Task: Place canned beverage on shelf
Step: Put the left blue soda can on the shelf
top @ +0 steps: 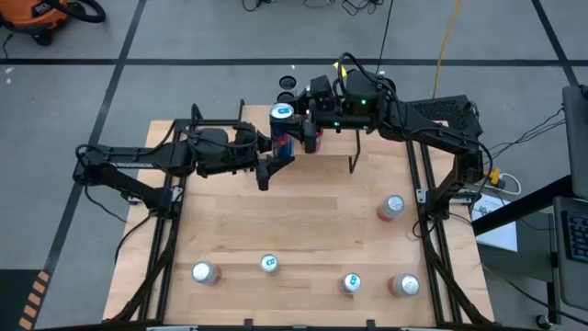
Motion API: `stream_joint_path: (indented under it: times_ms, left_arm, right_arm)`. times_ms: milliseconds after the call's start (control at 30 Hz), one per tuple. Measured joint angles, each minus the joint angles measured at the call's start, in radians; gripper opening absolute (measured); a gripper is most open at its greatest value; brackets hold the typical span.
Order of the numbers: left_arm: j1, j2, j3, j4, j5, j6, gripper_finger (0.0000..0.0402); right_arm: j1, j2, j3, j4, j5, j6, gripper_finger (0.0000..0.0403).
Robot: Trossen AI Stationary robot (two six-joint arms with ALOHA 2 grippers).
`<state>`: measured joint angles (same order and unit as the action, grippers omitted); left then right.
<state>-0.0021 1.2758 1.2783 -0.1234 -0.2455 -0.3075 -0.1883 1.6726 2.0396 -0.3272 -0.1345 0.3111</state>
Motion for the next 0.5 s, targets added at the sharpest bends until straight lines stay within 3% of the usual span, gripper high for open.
stream_joint_path:
  times_ms: [267, 500]
  left_arm:
    - [0.001, 0.000, 0.000, -0.002, -0.002, 0.001, 0.0244]
    - [0.001, 0.000, 0.000, -0.001, -0.002, 0.001, 0.0248]
  right_arm:
    - [0.000, 0.000, 0.000, -0.001, 0.000, -0.034, 0.0214]
    - [0.000, 0.000, 0.000, -0.002, 0.002, -0.040, 0.0215]
